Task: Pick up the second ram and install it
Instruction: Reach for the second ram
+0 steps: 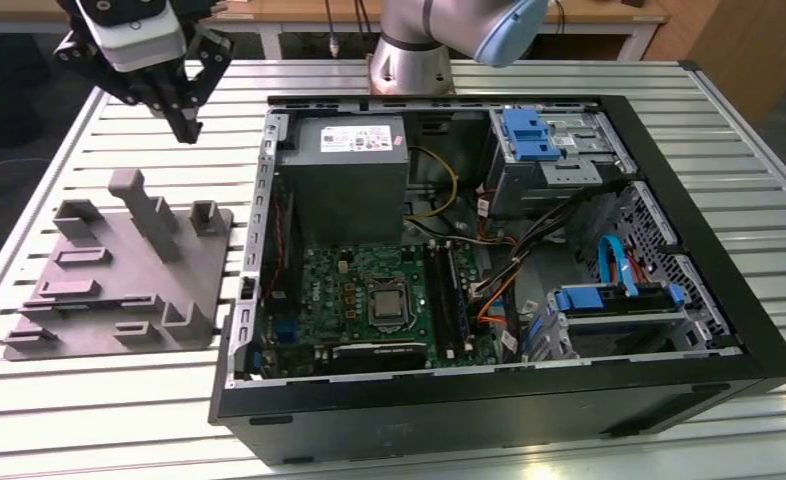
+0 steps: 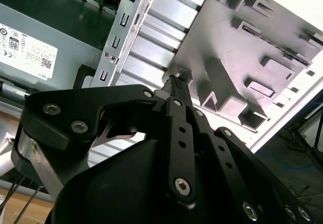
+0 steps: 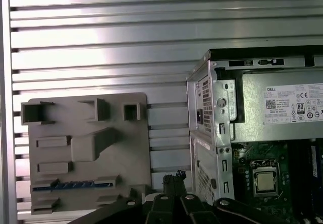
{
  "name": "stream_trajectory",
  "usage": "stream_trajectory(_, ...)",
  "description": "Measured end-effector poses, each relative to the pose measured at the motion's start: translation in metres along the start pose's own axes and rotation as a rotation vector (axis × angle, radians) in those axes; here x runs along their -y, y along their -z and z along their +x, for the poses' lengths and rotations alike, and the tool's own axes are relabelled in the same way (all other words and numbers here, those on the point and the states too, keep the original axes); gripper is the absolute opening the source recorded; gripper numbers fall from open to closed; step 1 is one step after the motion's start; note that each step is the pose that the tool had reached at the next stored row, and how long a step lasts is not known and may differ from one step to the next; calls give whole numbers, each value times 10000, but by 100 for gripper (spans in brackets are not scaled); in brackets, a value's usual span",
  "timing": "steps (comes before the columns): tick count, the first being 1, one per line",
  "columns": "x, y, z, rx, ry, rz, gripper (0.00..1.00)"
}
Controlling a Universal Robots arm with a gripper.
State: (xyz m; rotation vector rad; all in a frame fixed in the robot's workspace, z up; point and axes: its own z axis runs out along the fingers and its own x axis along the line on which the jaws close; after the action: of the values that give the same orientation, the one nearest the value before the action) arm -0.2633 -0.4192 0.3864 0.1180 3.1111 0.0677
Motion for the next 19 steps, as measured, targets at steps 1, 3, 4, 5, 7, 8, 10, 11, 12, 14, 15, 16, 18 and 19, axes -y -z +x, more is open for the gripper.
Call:
stream_trajectory(1,13,-2,8,0,1,-1,10)
stream_trajectory(3,42,-7,22,0,1,1,10)
stream_trajectory(4,58,-11,30,1,1,-1,10)
stream_trajectory(5,71,-14,37,0,1,0,10)
stream_trajectory(7,99,-20,51,1,1,0,10)
stream_trajectory(8,115,-23,61,1,1,-1,10)
stream_trajectory(10,145,-28,80,1,1,0,10)
stream_trajectory(11,162,-30,90,0,1,0,10)
stream_trajectory(12,177,-33,99,0,1,0,10)
stream_trajectory(14,208,-38,117,1,1,0,10)
stream_trajectory(15,222,-42,125,1,1,-1,10)
stream_trajectory(16,239,-44,135,0,1,0,10)
stream_trajectory(18,276,-51,151,0,1,0,10)
stream_trajectory(19,295,-55,160,0,1,0,10)
